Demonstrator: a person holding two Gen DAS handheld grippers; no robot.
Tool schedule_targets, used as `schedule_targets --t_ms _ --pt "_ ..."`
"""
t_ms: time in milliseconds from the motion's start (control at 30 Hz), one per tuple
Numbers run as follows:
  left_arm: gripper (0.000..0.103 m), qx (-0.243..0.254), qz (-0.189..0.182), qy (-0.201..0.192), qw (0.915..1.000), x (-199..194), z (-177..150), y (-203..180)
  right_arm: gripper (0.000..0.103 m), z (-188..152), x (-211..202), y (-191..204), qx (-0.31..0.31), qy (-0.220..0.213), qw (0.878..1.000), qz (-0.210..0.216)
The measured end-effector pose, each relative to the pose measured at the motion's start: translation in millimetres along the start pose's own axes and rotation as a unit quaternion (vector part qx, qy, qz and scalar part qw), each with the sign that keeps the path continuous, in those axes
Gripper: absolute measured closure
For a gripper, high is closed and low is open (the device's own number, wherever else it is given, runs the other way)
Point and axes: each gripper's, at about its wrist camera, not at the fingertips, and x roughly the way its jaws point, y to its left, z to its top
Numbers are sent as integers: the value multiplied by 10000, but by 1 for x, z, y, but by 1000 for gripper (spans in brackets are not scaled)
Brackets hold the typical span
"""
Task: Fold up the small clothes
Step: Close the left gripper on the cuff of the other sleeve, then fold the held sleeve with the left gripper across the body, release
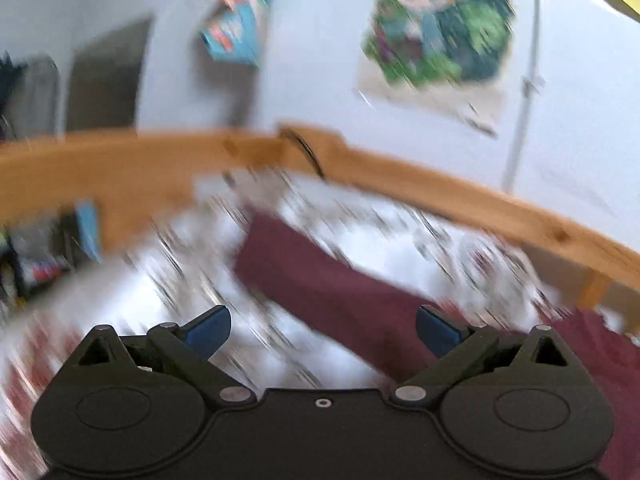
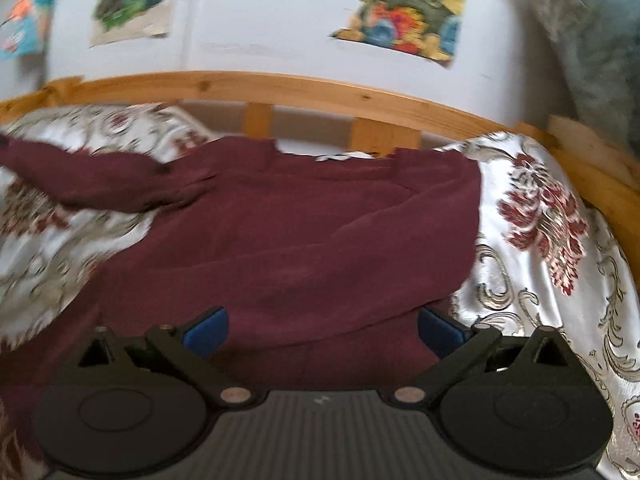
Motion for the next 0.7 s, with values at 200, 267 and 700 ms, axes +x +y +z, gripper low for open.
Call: schedule_targets --t_ms 200,267,700 --pt "11 479 -581 -25 9972 19 36 32 0 -1 -10 16 -258 -91 9992 293" --pt "15 851 -779 139 9932 26 41 34 0 0 -11 18 -301 -101 9988 368" --pt "94 2146 -786 846 9699 34 72 3 0 -5 -11 0 65 -39 9995 305"
